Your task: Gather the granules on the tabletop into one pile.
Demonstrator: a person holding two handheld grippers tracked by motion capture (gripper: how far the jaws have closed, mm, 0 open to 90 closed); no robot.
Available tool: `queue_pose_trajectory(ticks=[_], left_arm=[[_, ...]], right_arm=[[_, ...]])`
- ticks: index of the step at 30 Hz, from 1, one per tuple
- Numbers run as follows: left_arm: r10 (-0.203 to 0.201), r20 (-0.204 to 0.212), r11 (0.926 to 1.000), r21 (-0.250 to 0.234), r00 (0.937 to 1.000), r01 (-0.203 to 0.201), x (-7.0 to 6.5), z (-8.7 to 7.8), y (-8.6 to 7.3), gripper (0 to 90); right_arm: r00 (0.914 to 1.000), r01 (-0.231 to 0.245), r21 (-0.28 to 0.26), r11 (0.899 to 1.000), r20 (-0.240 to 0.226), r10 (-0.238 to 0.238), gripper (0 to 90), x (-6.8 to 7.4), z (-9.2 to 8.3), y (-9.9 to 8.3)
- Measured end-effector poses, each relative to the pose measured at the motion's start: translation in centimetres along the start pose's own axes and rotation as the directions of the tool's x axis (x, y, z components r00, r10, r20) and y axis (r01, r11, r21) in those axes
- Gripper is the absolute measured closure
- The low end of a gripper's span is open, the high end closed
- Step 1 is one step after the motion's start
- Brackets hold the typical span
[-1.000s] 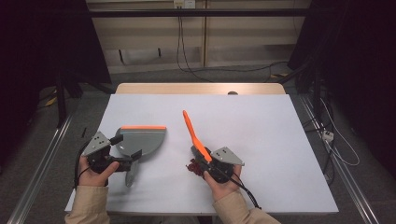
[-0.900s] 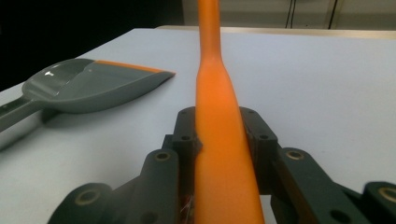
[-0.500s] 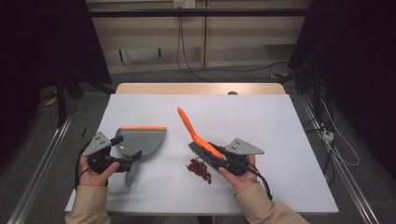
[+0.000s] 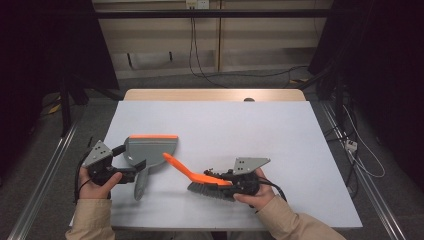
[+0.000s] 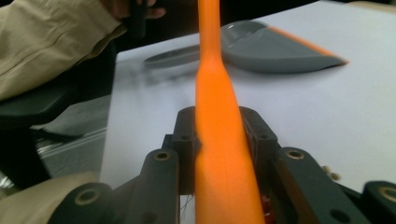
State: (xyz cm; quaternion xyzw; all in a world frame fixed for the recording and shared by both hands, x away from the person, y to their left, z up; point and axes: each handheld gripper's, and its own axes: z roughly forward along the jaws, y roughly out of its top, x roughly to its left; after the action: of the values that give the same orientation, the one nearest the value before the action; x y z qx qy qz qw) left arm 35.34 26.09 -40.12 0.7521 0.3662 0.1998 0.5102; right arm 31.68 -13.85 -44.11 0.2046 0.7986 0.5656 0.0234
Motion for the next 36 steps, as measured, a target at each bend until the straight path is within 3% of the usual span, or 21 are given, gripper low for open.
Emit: queue_pose_trajectory(ticks=[4, 6, 13, 19, 20, 24, 28, 32, 36], left_arm=[[0.003, 0.002, 1.0, 0.002, 1.0, -0.003, 0.0, 0.0, 0.0, 4.7], [-0.003, 0.002, 1.0, 0.002, 1.0, 0.003, 0.0, 0.1, -0.1, 4.7], [-0.003, 0.005, 0.9999, 0.011, 1.0, 0.002, -0.2, 0.4, -0.1, 4.7], [0.008, 0.007, 0.9997, 0.024, 0.9999, -0.008, -0.3, 0.6, -0.2, 4.7], [0.009, 0.006, 0.9997, 0.024, 0.9999, -0.009, -0.3, 0.6, -0.2, 4.7], [0.004, 0.006, 0.9997, 0.024, 1.0, -0.005, -0.3, 0.6, -0.2, 4.7], [0.007, 0.006, 0.9997, 0.024, 1.0, -0.008, -0.3, 0.5, -0.2, 4.7], [0.01, 0.005, 0.9997, 0.022, 0.9999, -0.01, -0.2, 0.5, -0.1, 4.7], [0.007, 0.002, 0.9998, 0.019, 1.0, -0.007, -0.2, 0.3, -0.2, 4.7]], right_arm=[[0.9986, 0.035, 0.011, 0.999, -0.04, -0.035, 71.1, -0.9, 0.4, -0.5], [0.9988, 0.041, 0.004, 0.999, -0.029, -0.041, 71.1, -1.6, 0.5, -0.5], [0.9965, 0.058, -0.021, 0.998, -0.059, -0.059, 71.1, -3.2, 1.0, -0.4], [0.997, 0.048, -0.026, 0.999, -0.06, -0.05, 71.2, -3.8, 1.2, -0.2], [0.9968, 0.029, -0.035, 0.999, -0.074, -0.032, 71.2, -3.8, 1.1, -0.1], [0.998, 0.01, -0.051, 0.999, -0.062, -0.014, 71.2, -3.2, 0.7, 0.5], [0.9969, -0.005, -0.029, 1.0, -0.078, 0.003, 71.1, -2.1, 0.7, 0.6], [0.9918, -0.022, -0.02, 1.0, -0.126, 0.019, 71.2, -0.9, 1.6, 0.5], [0.9909, -0.066, 0.01, 0.998, -0.117, 0.066, 71.2, -0.9, 2.7, -0.1]])
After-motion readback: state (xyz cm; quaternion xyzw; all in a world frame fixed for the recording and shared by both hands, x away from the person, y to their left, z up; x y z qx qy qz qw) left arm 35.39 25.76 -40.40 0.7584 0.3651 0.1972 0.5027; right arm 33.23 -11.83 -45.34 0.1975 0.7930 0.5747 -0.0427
